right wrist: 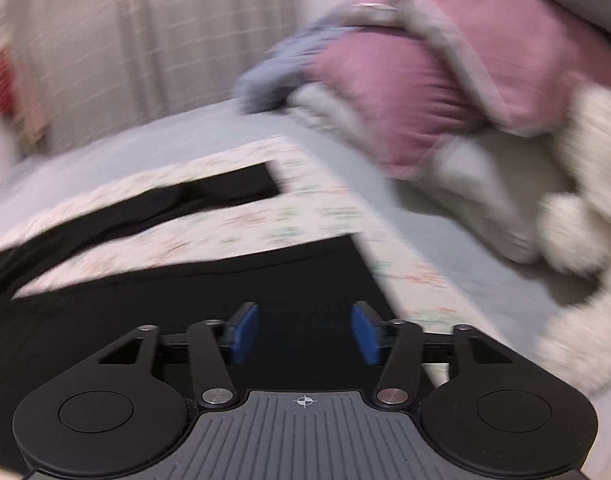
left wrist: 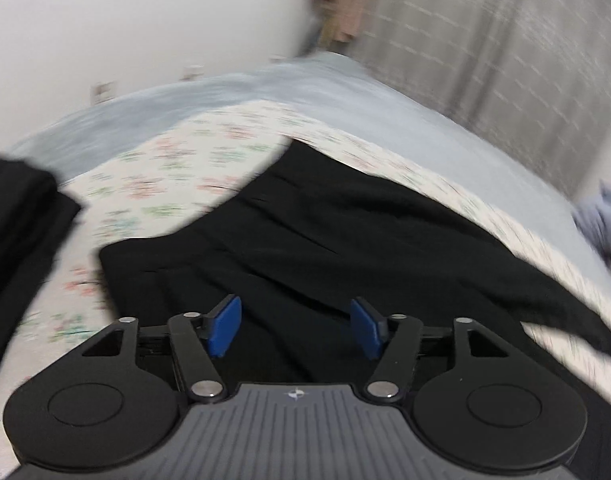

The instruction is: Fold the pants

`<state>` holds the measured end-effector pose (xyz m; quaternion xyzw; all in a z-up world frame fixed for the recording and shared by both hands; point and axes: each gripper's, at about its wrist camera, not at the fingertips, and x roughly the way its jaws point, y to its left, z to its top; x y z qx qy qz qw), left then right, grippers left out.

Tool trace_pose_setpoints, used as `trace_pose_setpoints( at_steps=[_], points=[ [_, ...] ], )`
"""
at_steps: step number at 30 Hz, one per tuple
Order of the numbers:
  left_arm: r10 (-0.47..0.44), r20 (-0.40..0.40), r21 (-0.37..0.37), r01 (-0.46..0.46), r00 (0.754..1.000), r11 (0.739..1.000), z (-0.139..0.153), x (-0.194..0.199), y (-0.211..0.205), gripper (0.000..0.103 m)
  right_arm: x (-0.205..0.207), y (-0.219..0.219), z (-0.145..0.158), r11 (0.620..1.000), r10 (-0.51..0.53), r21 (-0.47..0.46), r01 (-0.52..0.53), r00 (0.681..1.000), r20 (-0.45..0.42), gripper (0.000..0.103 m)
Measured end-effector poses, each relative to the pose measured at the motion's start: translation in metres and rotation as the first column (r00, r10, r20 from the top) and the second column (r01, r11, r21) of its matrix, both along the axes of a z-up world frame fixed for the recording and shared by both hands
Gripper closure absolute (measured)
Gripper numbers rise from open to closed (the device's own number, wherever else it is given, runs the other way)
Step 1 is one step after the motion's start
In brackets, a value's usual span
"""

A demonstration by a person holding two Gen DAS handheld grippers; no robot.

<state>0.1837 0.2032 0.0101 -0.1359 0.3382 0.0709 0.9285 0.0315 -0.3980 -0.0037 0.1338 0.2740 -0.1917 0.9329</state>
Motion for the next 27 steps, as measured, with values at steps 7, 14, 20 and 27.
trace_pose_setpoints(
  at_steps=[7, 14, 20, 27],
  points=[
    [-0.24, -0.053, 0.057, 0.243, 0.969, 0.968, -0.03, 0.006, -0.082, 0.019, 0.045, 0.056, -0.01, 0.979, 0.182, -0.074, -0.19, 0.978, -0.103, 0.031],
    [-0.401, -0.211, 0.083, 0.425, 0.892, 0.902, -0.079, 0.008, -0.141, 0.014, 0.066, 0.06, -0.046, 0.976, 0.191, -0.035, -0.213, 0.93, -0.313, 0.025],
    [-0.388, -0.217, 0.092, 0.415, 0.896, 0.905, -0.084, 0.011, -0.148, 0.004, 0.058, 0.027, -0.056, 0.986, 0.165, 0.081, -0.147, 0.932, -0.322, 0.014],
    [-0.299, -0.195, 0.046, 0.313, 0.934, 0.949, -0.072, 0.039, -0.113, 0.004, 0.047, -0.026, -0.058, 0.999, -0.011, 0.042, 0.027, 0.937, -0.349, 0.012]
  ],
)
